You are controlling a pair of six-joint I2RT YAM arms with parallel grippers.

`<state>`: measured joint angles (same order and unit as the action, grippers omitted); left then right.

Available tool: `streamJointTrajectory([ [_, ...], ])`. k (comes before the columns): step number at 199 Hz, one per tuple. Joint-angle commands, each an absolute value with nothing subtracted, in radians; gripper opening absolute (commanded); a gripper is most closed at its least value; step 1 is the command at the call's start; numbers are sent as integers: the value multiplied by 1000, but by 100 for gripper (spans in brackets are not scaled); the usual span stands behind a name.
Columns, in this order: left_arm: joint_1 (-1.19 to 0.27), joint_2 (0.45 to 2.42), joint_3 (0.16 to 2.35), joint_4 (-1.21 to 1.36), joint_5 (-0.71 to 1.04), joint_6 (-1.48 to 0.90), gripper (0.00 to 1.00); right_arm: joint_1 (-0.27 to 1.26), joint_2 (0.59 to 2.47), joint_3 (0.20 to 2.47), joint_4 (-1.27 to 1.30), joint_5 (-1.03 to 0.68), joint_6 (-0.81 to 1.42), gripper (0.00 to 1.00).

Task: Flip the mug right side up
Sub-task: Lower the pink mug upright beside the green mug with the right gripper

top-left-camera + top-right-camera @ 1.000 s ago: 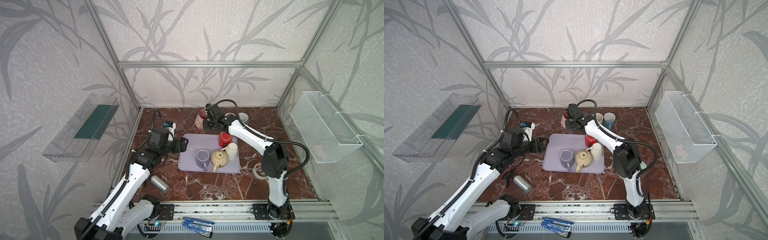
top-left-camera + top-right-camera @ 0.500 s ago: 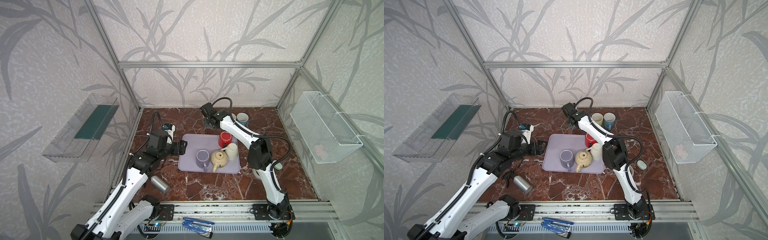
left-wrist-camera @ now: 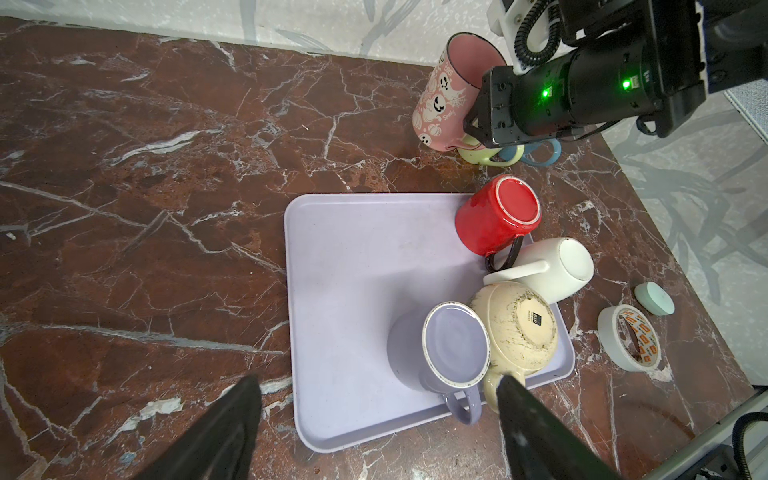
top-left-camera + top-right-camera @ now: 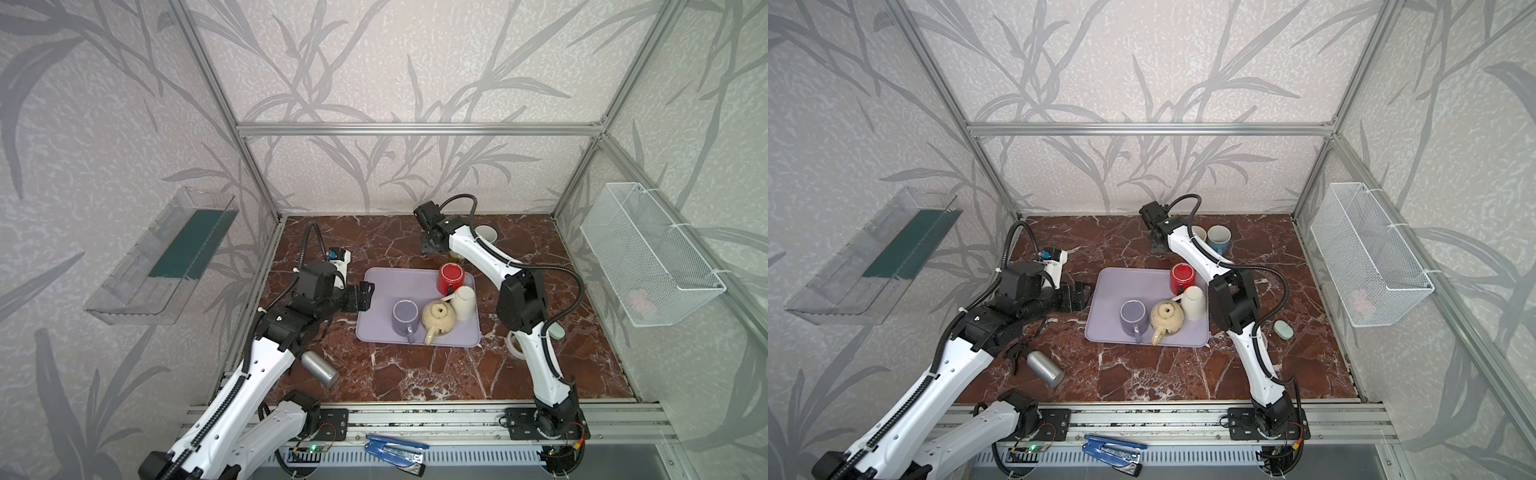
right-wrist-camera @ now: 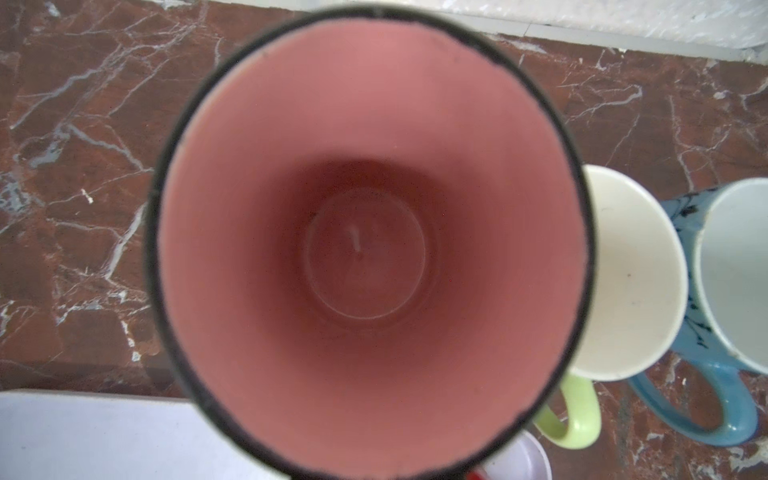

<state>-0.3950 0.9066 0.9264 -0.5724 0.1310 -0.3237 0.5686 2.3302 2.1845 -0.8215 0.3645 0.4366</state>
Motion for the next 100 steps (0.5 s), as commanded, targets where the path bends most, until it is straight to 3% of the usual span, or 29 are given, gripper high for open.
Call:
streamJointTrajectory([
  [1,-401,913,918,-595,121,-307,87,566,2295,2166,-743,373,436,0],
  [100,-401,925,917,-596,118,-305,87,564,2295,2100,-715,376,443,0],
])
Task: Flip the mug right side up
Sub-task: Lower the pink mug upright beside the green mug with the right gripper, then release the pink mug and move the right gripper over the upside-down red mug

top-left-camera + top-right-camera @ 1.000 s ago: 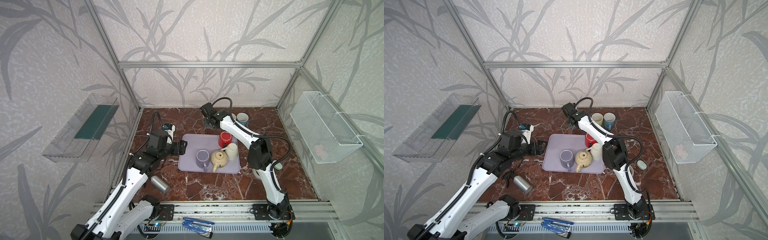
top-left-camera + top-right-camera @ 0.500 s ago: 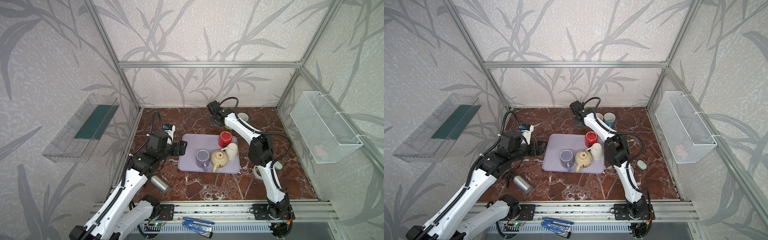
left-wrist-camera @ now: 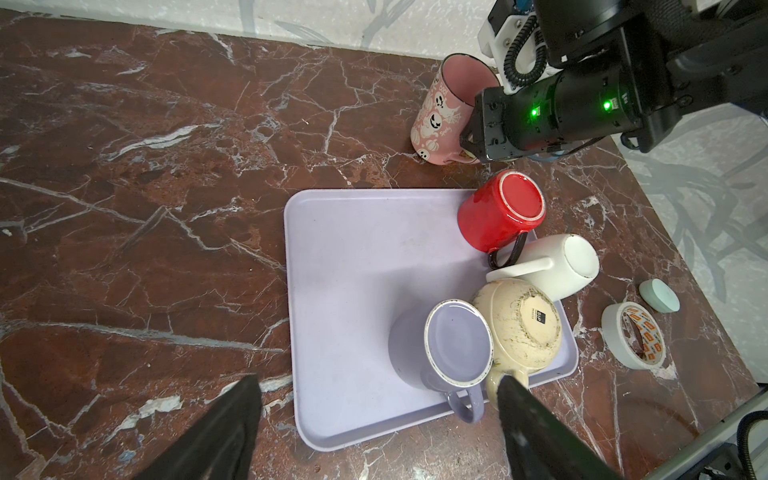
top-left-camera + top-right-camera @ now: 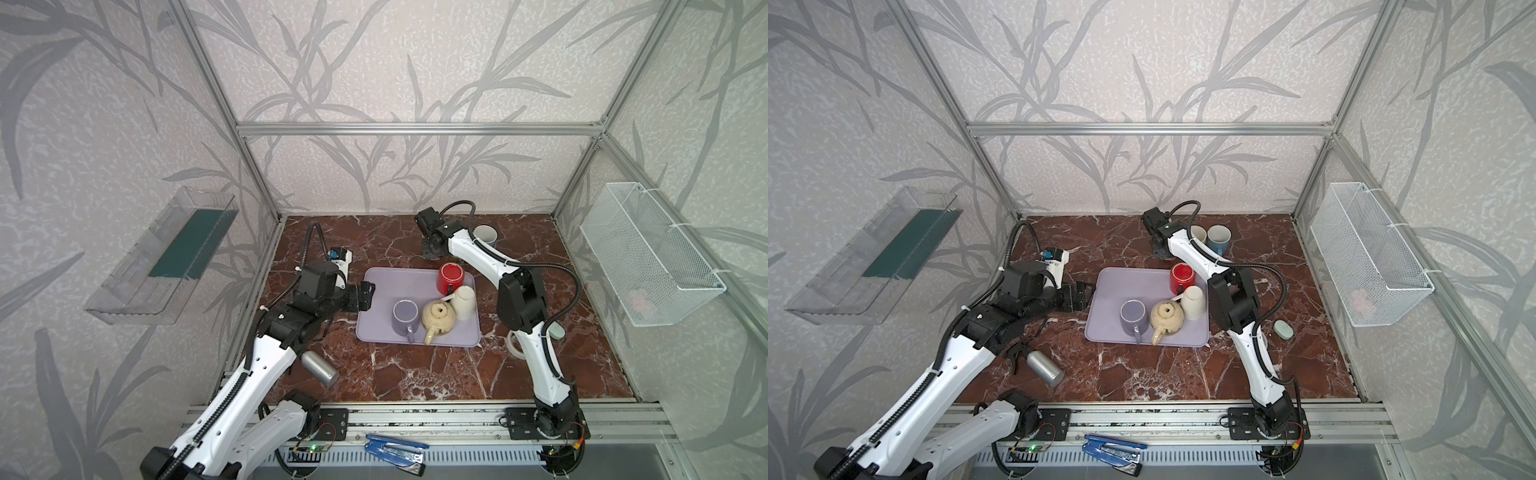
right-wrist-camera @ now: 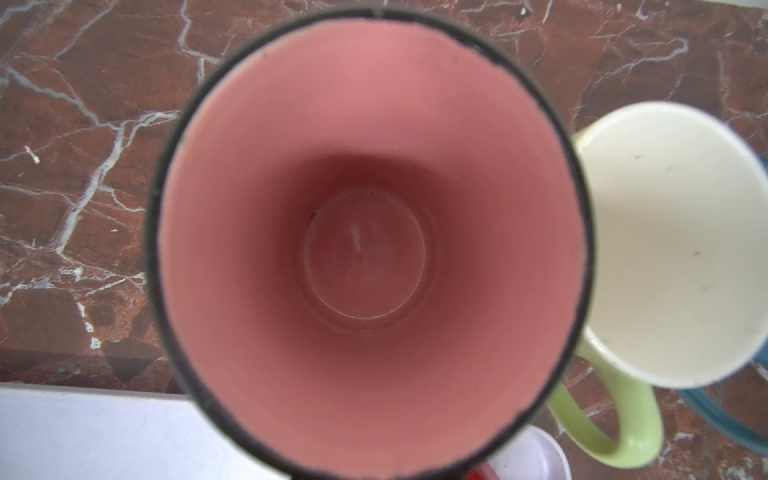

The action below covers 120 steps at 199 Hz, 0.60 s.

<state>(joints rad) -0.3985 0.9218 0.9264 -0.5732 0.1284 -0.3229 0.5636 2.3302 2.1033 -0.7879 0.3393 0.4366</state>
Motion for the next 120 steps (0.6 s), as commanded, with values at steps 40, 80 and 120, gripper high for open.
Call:
streamJointTrajectory([
  [40,-401,927,917,-596,122,-306,87,564,2288,2077,-713,380,449,4],
  [80,-403,927,916,-596,122,-305,87,563,2276,2062,-714,354,442,23],
  [120,-403,932,915,-595,121,-304,87,563,2231,2015,-691,334,435,37],
])
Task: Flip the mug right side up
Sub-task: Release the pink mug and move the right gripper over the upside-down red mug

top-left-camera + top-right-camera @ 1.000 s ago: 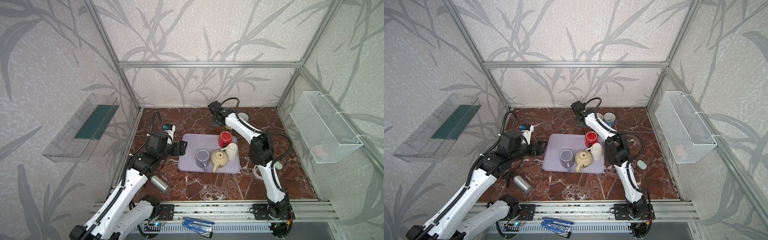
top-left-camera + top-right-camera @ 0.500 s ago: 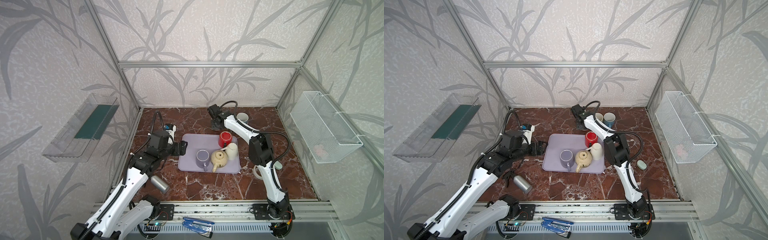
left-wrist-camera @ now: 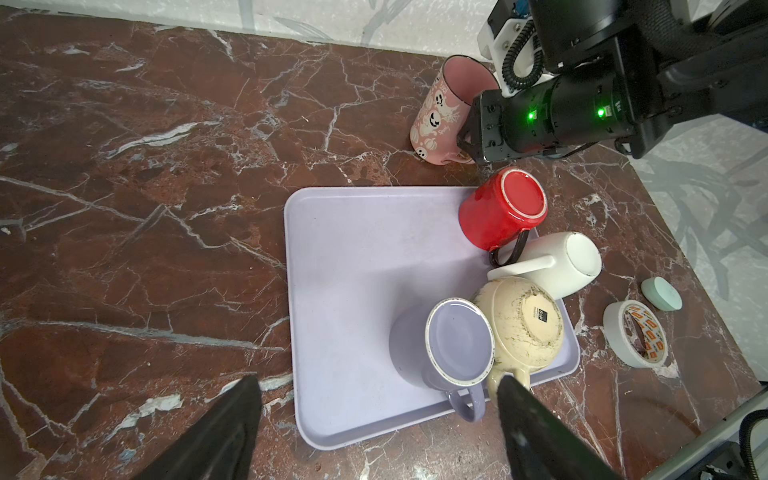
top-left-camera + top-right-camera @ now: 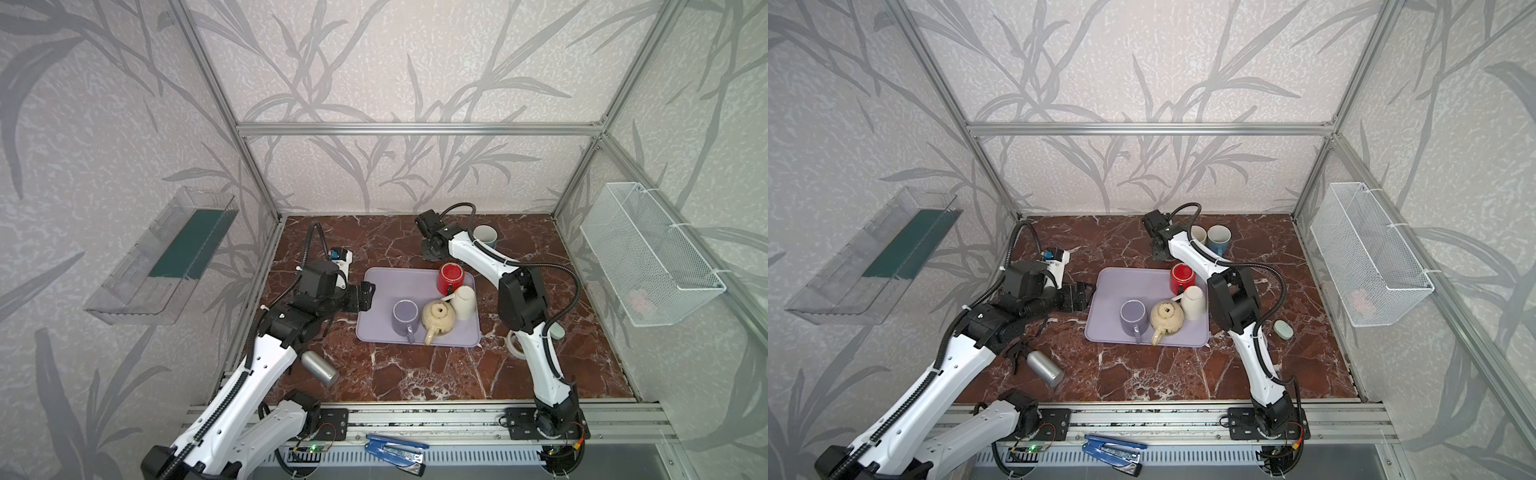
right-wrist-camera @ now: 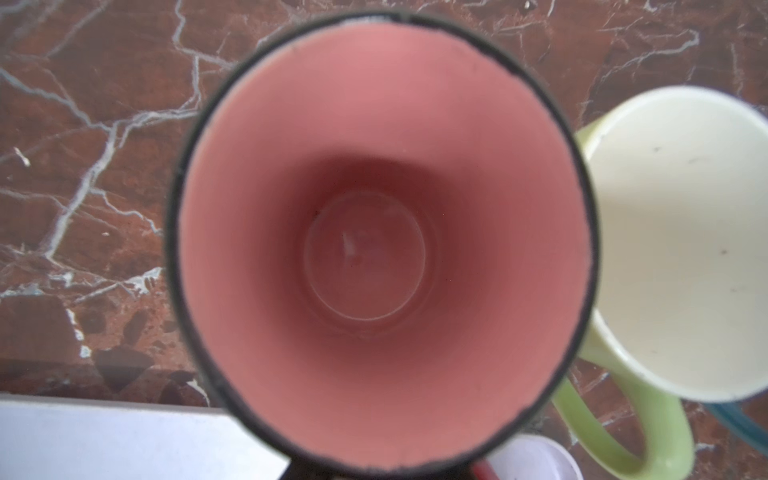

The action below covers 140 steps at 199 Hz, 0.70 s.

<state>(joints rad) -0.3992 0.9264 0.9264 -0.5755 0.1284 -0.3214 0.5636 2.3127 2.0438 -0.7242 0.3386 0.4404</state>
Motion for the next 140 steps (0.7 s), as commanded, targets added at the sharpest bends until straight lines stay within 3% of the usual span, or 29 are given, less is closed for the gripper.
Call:
streamJointTrajectory([
  [1,-403,931,914,-596,120,-304,87,562,2228,2014,-689,334,434,38],
  [31,-403,935,915,-598,119,-304,87,562,2191,1993,-683,324,418,54],
  [110,-410,944,915,-602,105,-300,87,559,1965,1789,-652,286,311,76],
  [140,-412,948,917,-606,103,-298,87,526,1862,1639,-617,232,301,77],
])
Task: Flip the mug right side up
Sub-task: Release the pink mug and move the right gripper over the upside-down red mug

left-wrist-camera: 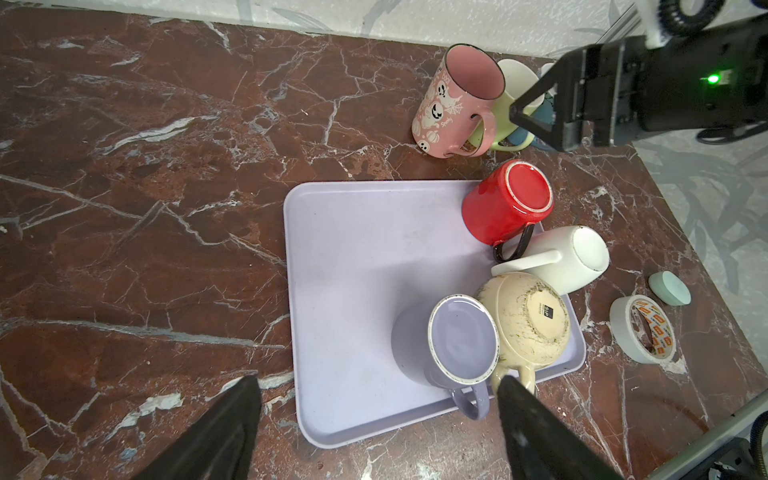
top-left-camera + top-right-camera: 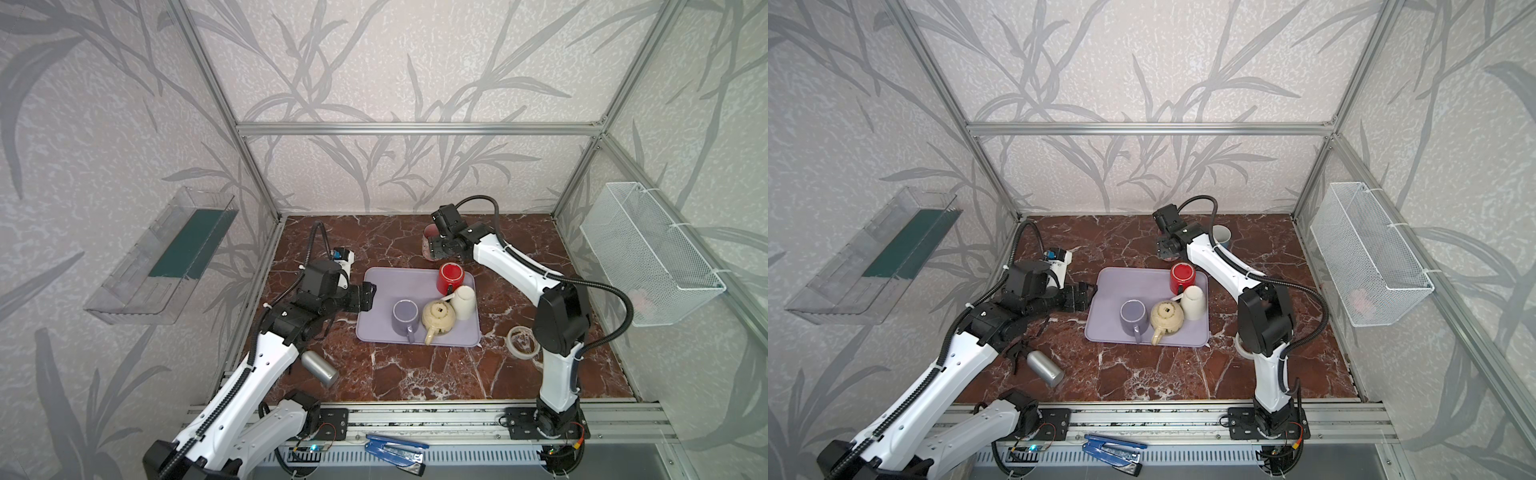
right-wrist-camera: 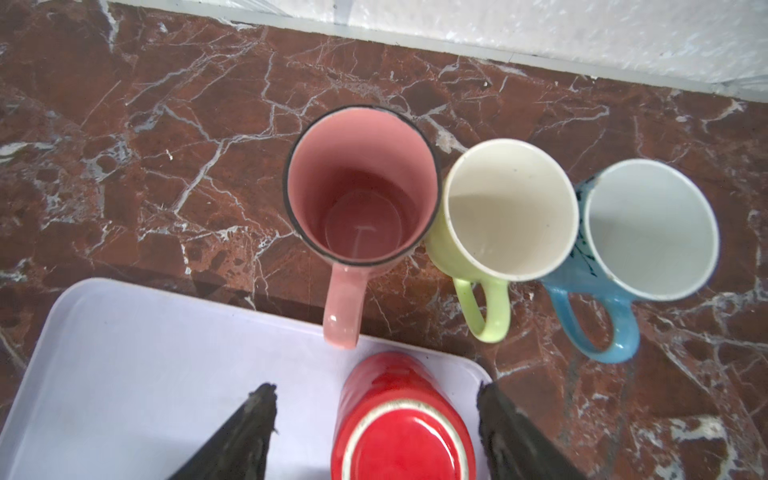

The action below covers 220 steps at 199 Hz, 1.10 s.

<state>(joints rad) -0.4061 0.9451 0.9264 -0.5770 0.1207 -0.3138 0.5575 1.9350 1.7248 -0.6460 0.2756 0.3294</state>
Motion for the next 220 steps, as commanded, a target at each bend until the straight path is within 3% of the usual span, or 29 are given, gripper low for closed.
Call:
streamJointTrajectory([
  [1,-412,949,917,-606,103,-297,87,525,1859,1633,-616,230,301,77],
  [121,-413,970,921,-618,81,-290,87,469,1881,1490,-578,-48,338,79],
  [220,-415,971,922,-621,83,-287,87,508,1871,1447,-519,-132,387,79],
])
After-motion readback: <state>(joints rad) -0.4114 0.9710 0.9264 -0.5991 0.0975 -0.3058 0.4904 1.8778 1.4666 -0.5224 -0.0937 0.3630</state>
